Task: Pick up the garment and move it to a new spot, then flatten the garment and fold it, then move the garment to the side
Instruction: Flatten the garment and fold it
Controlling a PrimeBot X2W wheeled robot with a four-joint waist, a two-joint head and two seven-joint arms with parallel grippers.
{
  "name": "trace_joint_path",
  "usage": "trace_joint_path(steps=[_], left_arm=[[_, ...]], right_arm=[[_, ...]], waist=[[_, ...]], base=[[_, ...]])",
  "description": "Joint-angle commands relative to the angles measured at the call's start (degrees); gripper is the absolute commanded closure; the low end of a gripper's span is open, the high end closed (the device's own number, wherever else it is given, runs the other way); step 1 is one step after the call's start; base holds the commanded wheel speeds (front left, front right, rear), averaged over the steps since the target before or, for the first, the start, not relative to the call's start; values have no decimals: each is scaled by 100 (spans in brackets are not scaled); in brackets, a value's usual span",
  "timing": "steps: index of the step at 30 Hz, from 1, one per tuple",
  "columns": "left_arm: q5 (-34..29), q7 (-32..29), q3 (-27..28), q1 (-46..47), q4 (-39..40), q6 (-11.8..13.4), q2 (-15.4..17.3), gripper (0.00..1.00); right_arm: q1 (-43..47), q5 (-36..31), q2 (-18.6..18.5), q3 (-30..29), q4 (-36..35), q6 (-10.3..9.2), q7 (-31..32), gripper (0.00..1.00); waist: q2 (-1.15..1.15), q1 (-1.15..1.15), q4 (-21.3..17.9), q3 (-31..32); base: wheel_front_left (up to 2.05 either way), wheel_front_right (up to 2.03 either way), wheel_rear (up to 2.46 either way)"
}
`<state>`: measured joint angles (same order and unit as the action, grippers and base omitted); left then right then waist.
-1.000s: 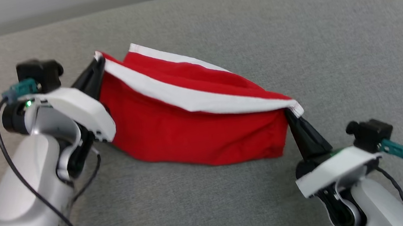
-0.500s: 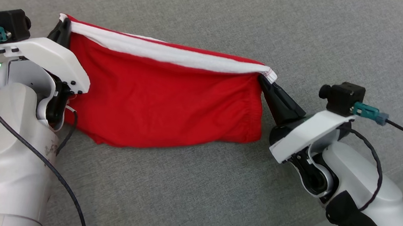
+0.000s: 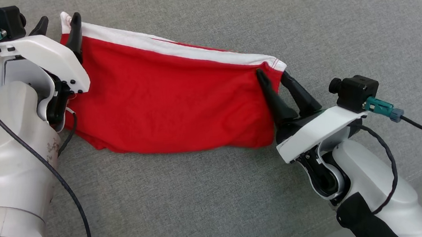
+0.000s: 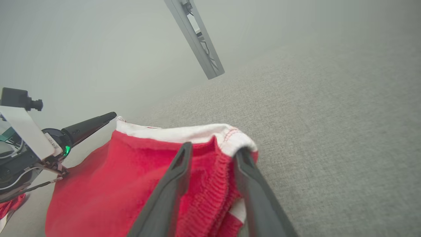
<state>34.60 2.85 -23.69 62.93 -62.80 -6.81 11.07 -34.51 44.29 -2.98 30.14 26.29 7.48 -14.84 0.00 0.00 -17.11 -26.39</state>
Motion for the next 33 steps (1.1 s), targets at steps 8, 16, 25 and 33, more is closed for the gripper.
trace_joint_path(steps=[8, 16, 25, 33], left_arm=[[-374, 1050, -284, -219, 39, 77, 26, 0], [-634, 1236, 95, -1230, 1677, 470, 281, 0], [-902, 1232, 962, -3390, 4359, 1034, 544, 0], [-999, 1233, 1335, -4842, 5520, 1406, 583, 0]], right_arm=[[581, -828, -183, -507, -413, 4, -41, 0], [1334, -1915, -165, -1411, -1300, 4, -37, 0], [1971, -2755, -127, -2011, -1923, 4, -36, 0], [2459, -3010, -90, -2351, -1876, 4, -36, 0]], waist=[[0, 0, 235, 298], [0, 0, 602, 608], [0, 0, 935, 1057], [0, 0, 1102, 1439]], base=[[0, 0, 0], [0, 0, 0], [0, 0, 0], [0, 0, 0]])
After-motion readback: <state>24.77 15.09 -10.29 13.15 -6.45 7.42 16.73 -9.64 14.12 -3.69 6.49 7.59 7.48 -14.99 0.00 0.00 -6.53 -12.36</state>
